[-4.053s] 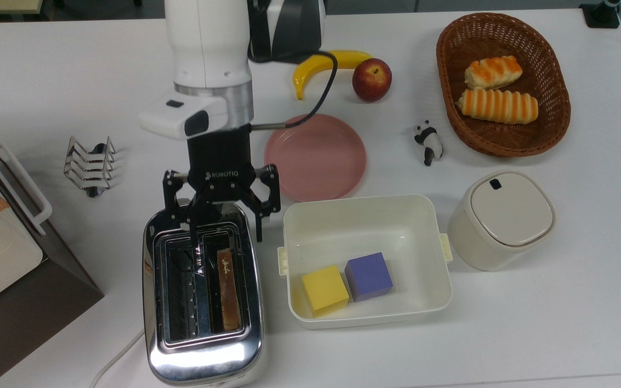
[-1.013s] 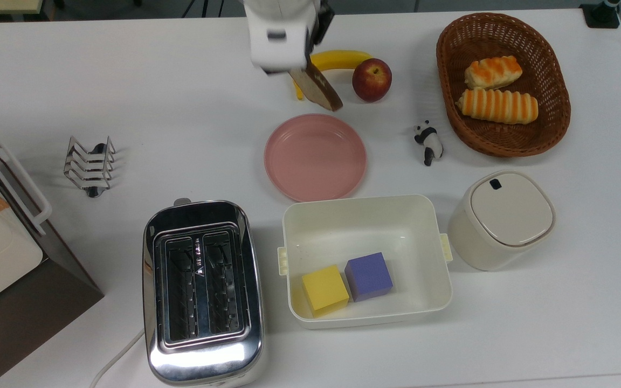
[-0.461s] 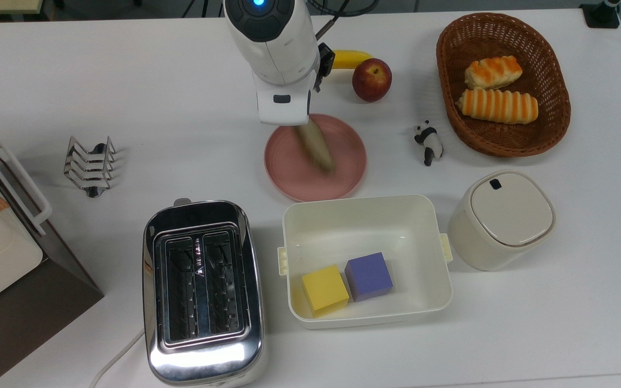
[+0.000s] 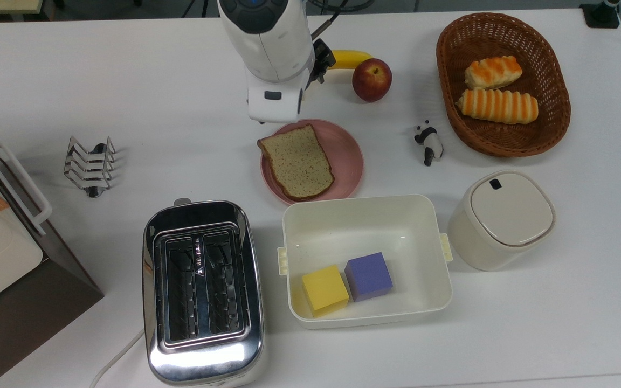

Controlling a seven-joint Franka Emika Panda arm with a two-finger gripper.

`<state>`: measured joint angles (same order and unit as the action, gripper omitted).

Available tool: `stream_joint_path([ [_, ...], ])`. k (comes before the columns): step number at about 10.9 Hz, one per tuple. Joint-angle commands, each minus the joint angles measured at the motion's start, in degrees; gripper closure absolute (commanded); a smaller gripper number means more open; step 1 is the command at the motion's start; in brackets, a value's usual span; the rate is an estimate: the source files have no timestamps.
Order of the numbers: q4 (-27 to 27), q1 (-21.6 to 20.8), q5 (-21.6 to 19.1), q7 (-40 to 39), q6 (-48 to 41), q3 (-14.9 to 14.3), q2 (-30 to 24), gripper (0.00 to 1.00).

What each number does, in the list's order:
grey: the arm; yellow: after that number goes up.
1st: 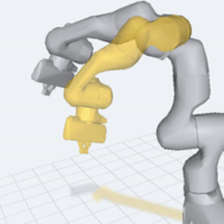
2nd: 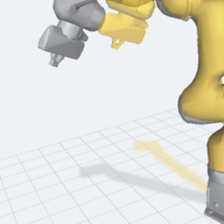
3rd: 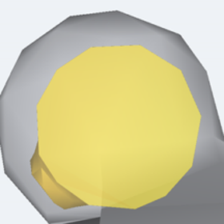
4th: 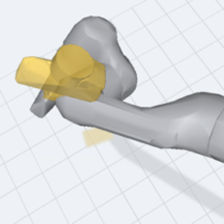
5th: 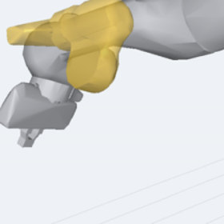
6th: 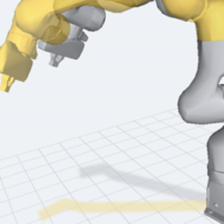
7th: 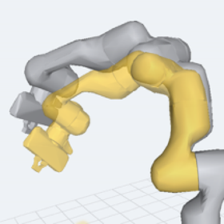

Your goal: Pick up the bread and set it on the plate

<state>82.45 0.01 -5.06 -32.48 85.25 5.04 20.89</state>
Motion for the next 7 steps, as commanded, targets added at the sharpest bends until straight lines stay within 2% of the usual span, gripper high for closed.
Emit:
stream_joint_path([
  [1, 0.87, 0.16, 1.9, 8.82, -0.09, -0.91, -5.22, 0.0],
  [3, 0.79, 1.74, 1.98, 15.48, -1.92, -1.43, -9.7, 0.0],
  [7, 1.05, 4.46, 9.44, 27.98, -2.72, -1.52, -16.22, 0.0],
])
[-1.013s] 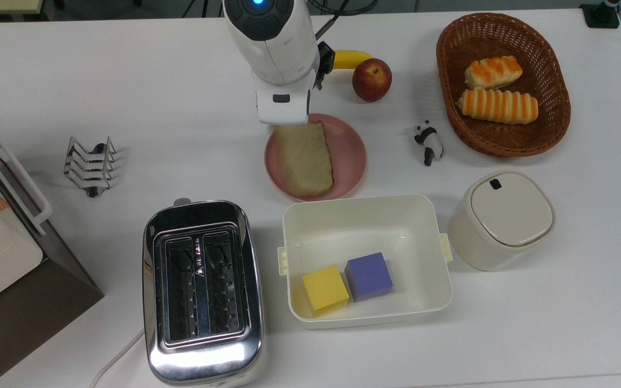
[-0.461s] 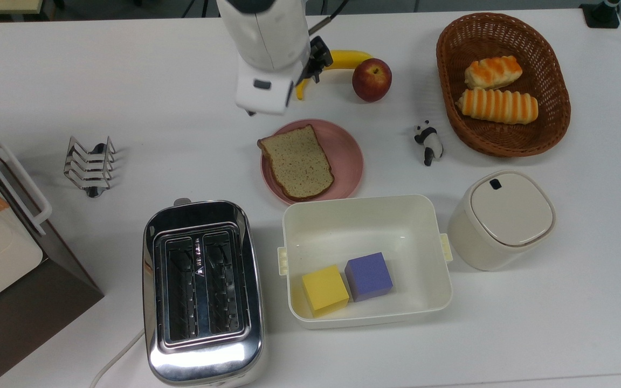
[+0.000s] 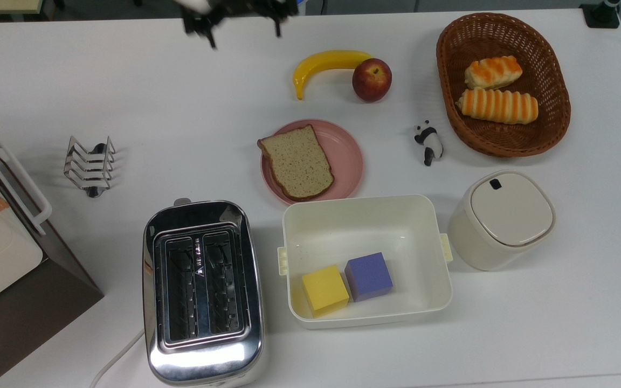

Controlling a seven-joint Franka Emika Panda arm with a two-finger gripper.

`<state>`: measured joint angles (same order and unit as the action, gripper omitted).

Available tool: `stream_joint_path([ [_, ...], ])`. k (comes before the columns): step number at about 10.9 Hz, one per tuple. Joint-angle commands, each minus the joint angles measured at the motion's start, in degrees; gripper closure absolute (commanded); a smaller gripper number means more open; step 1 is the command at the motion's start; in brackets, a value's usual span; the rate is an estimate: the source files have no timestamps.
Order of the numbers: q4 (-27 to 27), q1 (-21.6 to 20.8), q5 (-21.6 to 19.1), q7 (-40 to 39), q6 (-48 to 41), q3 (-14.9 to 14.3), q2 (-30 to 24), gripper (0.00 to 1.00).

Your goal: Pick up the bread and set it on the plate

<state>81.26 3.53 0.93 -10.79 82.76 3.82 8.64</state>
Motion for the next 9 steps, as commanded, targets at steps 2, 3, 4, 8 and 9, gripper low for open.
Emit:
stream_joint_path([
  [2, 2.23, 3.31, 3.38, 9.03, 0.2, -0.3, -6.26, 0.0],
  [3, 2.32, 3.59, 3.38, 9.21, 0.03, -0.3, -6.7, 0.0],
  [4, 2.41, 3.59, 3.9, 9.56, -0.14, -0.21, -6.8, 0.0],
  [8, 2.67, 3.59, 3.29, 9.91, 3.44, -0.21, -6.62, 0.0],
  [9, 2.76, 3.5, 3.2, 9.91, 3.46, -0.21, -6.62, 0.0],
])
